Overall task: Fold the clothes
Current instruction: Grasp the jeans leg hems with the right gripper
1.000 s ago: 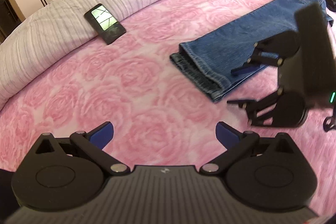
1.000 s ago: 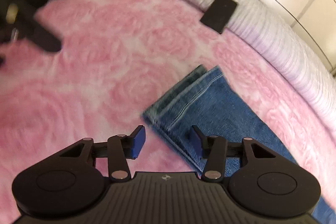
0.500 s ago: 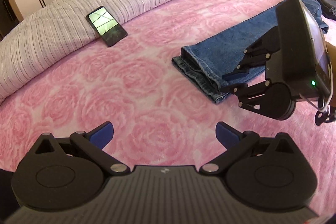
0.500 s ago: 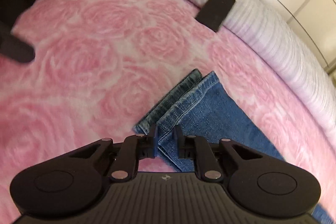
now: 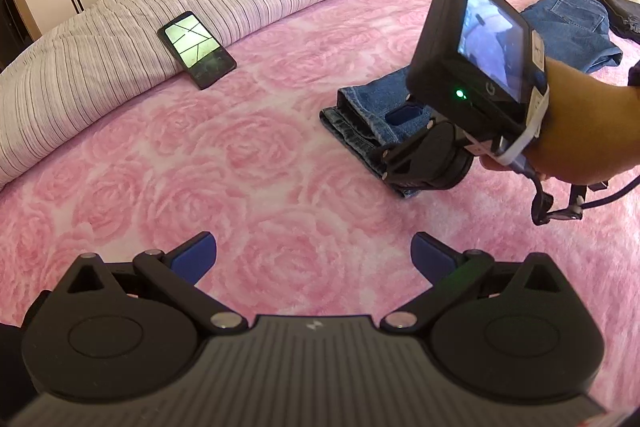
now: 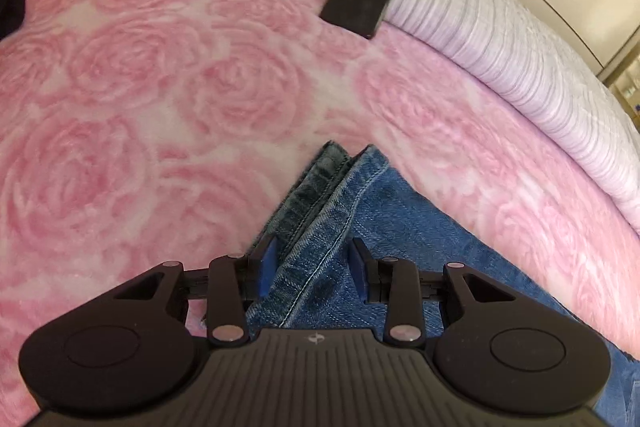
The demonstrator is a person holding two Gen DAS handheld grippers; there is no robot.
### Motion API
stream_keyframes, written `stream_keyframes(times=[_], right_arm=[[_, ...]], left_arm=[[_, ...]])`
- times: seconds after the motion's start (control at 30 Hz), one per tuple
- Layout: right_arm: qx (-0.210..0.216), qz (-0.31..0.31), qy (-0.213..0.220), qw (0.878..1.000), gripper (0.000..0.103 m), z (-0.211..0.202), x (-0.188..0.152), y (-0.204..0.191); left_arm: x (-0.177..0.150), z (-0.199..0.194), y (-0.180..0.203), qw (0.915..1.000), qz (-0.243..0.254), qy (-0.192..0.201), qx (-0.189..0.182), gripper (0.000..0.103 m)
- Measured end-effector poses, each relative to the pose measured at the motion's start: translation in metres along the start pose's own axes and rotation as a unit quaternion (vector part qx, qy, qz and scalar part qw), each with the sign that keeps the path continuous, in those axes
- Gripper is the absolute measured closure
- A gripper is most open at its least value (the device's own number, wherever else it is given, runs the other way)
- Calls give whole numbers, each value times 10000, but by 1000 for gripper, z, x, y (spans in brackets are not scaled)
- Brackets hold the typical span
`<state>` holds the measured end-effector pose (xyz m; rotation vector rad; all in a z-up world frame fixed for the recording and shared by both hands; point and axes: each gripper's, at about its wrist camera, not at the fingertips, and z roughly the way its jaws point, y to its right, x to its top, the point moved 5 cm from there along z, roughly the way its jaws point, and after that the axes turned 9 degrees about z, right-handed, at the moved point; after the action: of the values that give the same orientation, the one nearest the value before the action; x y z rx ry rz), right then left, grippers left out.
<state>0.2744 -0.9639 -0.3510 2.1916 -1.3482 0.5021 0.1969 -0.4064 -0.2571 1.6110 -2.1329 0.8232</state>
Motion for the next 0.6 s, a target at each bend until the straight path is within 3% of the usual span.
stream_keyframes(times=[0.1, 0.2, 0.27, 0.53, 0.6], right_arm=[[-93, 419, -50, 9991, 70, -3, 2, 11], [-214, 281, -204, 9992, 70, 4, -1, 9], [-171, 366, -287, 9988, 77, 11, 0, 8], [161, 377, 270, 9988, 83, -5, 18, 2], [242, 321, 108, 9991, 82, 3, 13, 1]], left_arm=[[-1, 2, -1, 10000, 9, -9, -19, 1], [0, 4, -2, 10000, 20, -8, -34, 1], [0, 3, -3, 10000, 22, 18, -24, 1], [-3, 8, -6, 10000, 8, -45, -31, 1], [-3, 8, -5, 10000, 28, -57, -29, 1]])
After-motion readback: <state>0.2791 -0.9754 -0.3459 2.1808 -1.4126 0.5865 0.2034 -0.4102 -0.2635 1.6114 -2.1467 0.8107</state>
